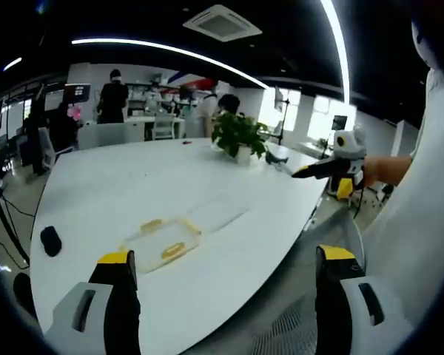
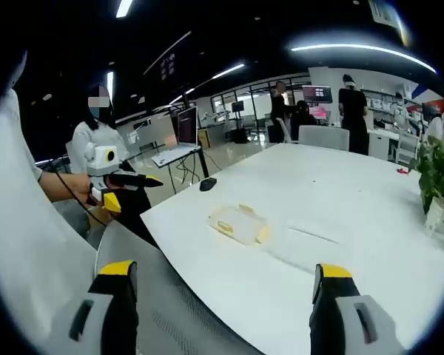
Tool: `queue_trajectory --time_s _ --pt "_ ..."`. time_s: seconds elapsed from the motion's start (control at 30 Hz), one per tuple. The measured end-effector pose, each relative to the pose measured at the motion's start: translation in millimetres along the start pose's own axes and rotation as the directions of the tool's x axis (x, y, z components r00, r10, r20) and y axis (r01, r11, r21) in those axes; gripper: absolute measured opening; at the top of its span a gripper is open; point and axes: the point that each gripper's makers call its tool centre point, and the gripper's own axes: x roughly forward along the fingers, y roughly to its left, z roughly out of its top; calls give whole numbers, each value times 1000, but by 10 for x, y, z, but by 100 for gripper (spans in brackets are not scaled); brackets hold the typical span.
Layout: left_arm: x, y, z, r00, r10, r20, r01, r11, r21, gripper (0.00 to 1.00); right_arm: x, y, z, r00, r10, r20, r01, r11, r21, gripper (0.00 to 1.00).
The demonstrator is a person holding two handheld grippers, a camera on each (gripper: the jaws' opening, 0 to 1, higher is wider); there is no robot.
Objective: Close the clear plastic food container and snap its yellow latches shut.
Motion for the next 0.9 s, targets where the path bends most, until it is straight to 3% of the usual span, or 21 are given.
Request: queue_trajectory --time_s 0.9 --pt "20 -27 -21 1000 -6 -4 6 1000 -2 99 -5 -1 1 1000 3 3 -3 1000 -8 99"
